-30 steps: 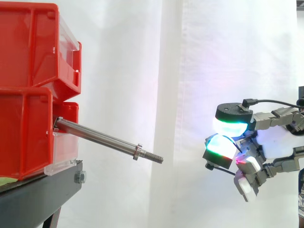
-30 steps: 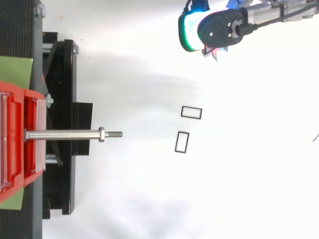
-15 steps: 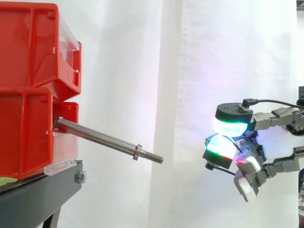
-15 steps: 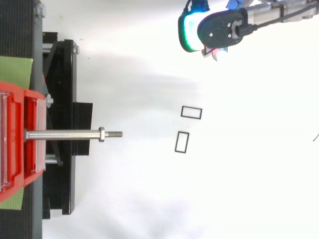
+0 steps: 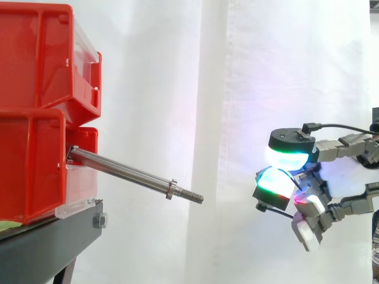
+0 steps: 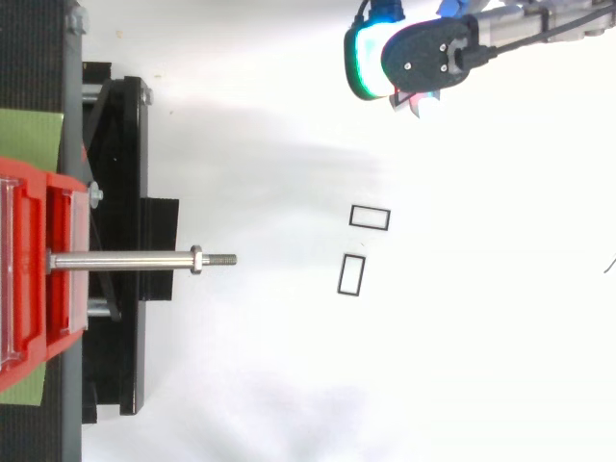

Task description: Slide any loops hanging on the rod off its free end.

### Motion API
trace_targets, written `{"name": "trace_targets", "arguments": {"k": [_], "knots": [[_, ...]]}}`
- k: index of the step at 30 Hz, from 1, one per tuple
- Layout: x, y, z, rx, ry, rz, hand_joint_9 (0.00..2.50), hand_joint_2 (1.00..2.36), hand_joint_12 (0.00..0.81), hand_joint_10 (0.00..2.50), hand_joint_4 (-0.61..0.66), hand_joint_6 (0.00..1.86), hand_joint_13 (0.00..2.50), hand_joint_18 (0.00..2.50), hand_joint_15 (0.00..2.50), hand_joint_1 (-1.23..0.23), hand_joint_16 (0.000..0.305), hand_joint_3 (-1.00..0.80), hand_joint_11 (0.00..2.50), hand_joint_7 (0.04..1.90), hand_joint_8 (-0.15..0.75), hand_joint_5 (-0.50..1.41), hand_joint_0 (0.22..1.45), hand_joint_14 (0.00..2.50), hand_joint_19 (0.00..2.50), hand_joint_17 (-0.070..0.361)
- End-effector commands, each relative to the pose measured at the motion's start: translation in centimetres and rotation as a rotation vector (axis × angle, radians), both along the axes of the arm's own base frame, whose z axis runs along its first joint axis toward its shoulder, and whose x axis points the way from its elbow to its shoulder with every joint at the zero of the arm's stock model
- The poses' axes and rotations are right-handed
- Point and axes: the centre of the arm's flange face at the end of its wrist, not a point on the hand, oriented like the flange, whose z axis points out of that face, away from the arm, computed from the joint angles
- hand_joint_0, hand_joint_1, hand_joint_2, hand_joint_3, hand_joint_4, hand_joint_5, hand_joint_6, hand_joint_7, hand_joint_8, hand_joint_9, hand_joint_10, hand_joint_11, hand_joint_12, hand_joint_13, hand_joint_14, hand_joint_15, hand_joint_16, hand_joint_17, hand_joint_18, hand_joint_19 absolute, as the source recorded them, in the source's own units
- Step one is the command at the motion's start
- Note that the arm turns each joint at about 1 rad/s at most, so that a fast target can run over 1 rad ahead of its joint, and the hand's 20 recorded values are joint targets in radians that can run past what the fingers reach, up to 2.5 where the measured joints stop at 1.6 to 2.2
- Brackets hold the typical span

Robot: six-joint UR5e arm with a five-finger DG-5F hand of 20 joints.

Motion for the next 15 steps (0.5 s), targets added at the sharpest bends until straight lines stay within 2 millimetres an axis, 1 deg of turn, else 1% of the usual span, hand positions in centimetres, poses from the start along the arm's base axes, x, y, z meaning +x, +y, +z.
{"name": "trace_targets", "arguments": {"k": [1,15], "knots": [[0.01,0.06,0.00,0.000,0.000,0.001,1.26,1.00,0.402,0.01,-0.19,0.92,1.08,1.00,0.44,-0.83,0.053,0.03,0.65,1.20,0.345,-0.10,0.65,0.02,0.41,0.120],[0.01,0.06,0.00,0.000,0.000,0.001,1.26,1.00,0.404,0.02,-0.19,0.92,1.08,1.01,0.44,-0.83,0.054,0.03,0.65,1.21,0.344,-0.10,0.65,0.01,0.42,0.121]]}}
